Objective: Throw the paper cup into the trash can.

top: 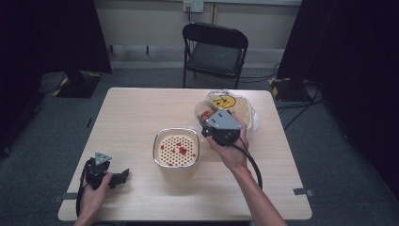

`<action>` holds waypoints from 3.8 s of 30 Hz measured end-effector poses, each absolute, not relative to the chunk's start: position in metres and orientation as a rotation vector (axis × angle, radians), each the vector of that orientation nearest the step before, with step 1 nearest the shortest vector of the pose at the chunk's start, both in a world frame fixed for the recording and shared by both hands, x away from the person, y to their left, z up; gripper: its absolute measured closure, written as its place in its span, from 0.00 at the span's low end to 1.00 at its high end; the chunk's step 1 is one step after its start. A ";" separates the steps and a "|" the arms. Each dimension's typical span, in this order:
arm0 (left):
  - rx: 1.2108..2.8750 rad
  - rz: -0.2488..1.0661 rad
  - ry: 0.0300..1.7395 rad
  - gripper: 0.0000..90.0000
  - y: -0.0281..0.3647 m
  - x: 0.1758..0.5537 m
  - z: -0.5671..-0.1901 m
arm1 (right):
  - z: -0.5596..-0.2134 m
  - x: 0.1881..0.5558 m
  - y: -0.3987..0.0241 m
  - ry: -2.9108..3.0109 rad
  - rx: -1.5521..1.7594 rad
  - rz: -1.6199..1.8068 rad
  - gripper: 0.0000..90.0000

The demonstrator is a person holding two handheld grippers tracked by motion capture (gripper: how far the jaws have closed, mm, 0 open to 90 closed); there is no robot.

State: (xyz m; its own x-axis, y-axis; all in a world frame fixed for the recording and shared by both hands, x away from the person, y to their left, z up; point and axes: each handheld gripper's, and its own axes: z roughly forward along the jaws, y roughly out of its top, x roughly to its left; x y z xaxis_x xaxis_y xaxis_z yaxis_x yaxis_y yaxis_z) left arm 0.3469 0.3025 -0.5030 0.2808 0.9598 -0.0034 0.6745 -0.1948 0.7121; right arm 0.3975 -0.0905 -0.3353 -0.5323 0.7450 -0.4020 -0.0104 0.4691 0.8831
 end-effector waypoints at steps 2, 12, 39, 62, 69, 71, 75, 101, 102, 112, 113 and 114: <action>1.944 0.608 1.464 0.00 0.302 0.347 -0.503 | -0.336 0.398 -0.089 1.884 0.603 1.110 0.54; 1.942 0.608 1.465 0.00 0.302 0.347 -0.503 | -0.336 0.399 -0.074 1.926 0.485 0.920 0.55; 1.941 0.609 1.465 0.00 0.302 0.347 -0.503 | -0.348 0.384 -0.031 1.894 0.038 0.382 0.58; 1.941 0.608 1.465 0.00 0.302 0.347 -0.503 | -0.367 0.368 -0.008 1.650 -0.308 -0.032 0.59; 1.944 0.608 1.464 0.00 0.302 0.347 -0.503 | -0.373 0.365 -0.004 1.541 -0.423 -0.182 0.59; 1.944 0.608 1.464 0.00 0.302 0.347 -0.503 | -0.373 0.365 -0.004 1.536 -0.433 -0.194 0.59; 1.944 0.609 1.464 0.00 0.302 0.347 -0.503 | -0.374 0.364 -0.005 1.514 -0.465 -0.230 0.59; 1.942 0.608 1.465 0.00 0.302 0.347 -0.503 | -0.379 0.353 0.000 1.285 -0.780 -0.570 0.62; 1.942 0.608 1.465 0.00 0.302 0.347 -0.503 | -0.379 0.353 0.000 1.285 -0.780 -0.570 0.62; 1.946 0.610 1.463 0.00 0.302 0.347 -0.503 | -0.383 0.353 0.002 1.263 -0.832 -0.587 0.63; 1.946 0.610 1.463 0.00 0.302 0.347 -0.503 | -0.383 0.353 0.002 1.268 -0.829 -0.584 0.63; 1.946 0.611 1.463 0.00 0.302 0.347 -0.503 | -0.384 0.353 0.001 1.275 -0.818 -0.580 0.63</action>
State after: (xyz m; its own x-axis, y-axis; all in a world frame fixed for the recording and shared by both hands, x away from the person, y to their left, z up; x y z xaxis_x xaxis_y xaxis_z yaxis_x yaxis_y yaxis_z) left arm 0.3470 0.3024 -0.5031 0.2791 0.9603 -0.0032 0.6730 -0.1933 0.7139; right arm 0.3530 0.0010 -0.3839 0.2159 -0.7735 -0.5959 -0.0600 0.5986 -0.7988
